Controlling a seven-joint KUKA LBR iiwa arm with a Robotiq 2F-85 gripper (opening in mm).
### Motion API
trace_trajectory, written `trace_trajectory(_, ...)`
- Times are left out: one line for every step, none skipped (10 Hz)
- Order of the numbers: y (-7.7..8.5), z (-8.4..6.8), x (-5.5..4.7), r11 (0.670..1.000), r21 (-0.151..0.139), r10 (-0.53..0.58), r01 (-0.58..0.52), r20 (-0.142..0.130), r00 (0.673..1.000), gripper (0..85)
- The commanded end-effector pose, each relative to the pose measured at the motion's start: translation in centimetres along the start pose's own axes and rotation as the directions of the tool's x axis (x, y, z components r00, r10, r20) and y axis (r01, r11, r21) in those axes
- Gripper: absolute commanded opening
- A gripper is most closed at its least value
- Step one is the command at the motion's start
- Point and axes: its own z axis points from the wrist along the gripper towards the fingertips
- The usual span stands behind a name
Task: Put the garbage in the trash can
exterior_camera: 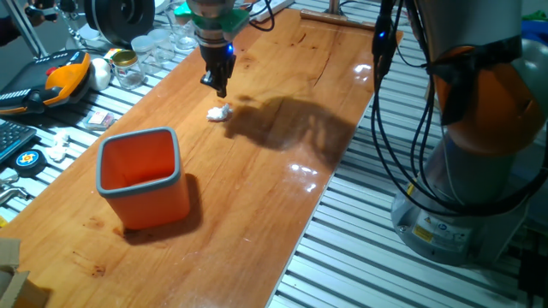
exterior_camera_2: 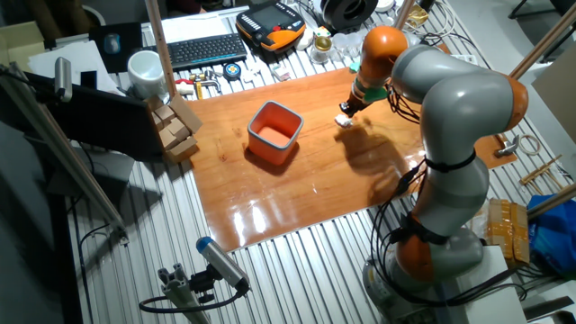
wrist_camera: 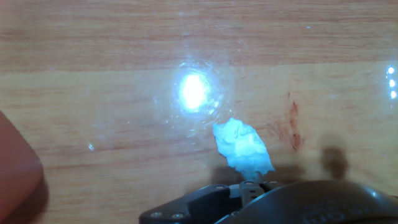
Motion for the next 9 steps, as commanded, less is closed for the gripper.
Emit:
trace_trajectory(-0.23,0.20,-0.23,1.000,-0.003,-0.008,0.008,0.000,1.000,0.0)
trace_trajectory(-0.49,0.45,-0.52,1.000,-0.009,-0.012,0.012,0.002,1.000,0.0)
trace_trajectory(-0.55,0.58,-0.62,1.000,-0.012,-0.013,0.013,0.002,1.000,0.0)
trace_trajectory(-0.55,0.58,-0.62,1.000,-0.020,-0.005,0.005,-0.003,1.000,0.0)
trace_trajectory(-0.55,0.58,-0.62,1.000,-0.020,0.007,-0.008,-0.020,1.000,0.0)
trace_trajectory(-0.55,0.58,-0.62,1.000,-0.008,0.014,-0.014,-0.037,0.999,0.0)
trace_trajectory(-0.55,0.58,-0.62,1.000,-0.001,0.017,-0.017,-0.048,0.999,0.0)
trace_trajectory(-0.55,0.58,-0.62,1.000,0.001,0.017,-0.017,-0.048,0.999,0.0)
trace_trajectory(-0.55,0.58,-0.62,1.000,0.001,0.017,-0.017,-0.046,0.999,0.0)
